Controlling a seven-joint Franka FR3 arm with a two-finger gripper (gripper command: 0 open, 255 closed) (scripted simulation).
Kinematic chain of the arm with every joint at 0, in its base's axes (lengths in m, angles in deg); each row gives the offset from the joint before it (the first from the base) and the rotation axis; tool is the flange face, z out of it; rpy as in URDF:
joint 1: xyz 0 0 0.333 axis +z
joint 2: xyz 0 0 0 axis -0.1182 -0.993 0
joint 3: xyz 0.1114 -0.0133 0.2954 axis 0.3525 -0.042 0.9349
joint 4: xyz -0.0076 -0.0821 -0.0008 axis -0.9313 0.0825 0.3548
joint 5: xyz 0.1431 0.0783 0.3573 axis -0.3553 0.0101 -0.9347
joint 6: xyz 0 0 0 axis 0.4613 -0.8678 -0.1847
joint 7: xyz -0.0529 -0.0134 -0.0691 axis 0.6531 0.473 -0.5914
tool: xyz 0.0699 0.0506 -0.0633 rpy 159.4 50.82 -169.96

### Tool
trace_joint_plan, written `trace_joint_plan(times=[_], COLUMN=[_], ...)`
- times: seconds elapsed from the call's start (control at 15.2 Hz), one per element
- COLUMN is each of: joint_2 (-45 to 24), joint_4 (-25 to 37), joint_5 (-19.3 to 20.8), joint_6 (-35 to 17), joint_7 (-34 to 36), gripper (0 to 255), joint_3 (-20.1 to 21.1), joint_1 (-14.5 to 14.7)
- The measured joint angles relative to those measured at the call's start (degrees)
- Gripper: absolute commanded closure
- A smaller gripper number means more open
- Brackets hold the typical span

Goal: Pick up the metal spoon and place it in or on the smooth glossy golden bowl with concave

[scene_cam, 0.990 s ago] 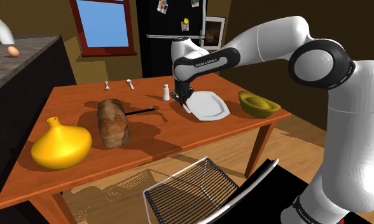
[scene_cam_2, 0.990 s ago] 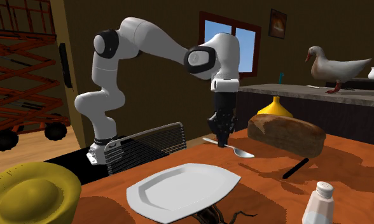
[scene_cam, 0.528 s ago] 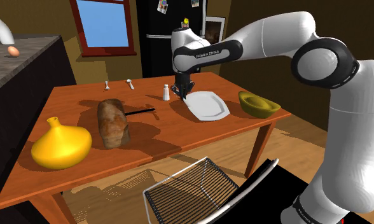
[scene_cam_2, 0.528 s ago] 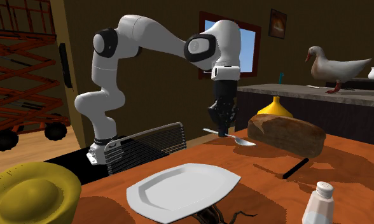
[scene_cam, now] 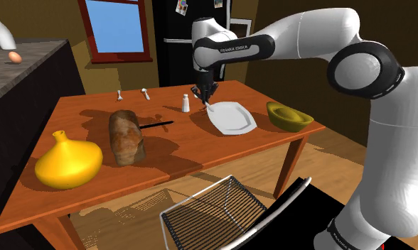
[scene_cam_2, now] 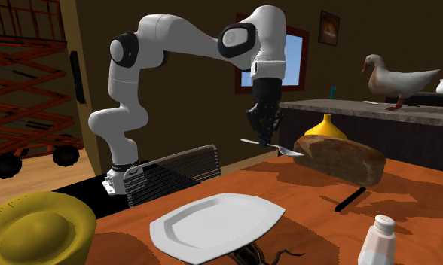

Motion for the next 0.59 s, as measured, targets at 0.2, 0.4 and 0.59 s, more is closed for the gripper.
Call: trace_joint_plan(times=[0.2, 0.4, 0.59], joint_2=[3.47, 7.30, 10.66], joint_4=[-4.27, -9.70, -14.49], joint_5=[-0.65, -1.40, -2.07], joint_6=[-1.27, -3.49, -5.56], joint_7=[-2.16, -5.12, -8.22], gripper=[255, 255, 255], joint_3=[-0.61, -1.64, -2.86], joint_1=[-1.80, -4.09, -6.22])
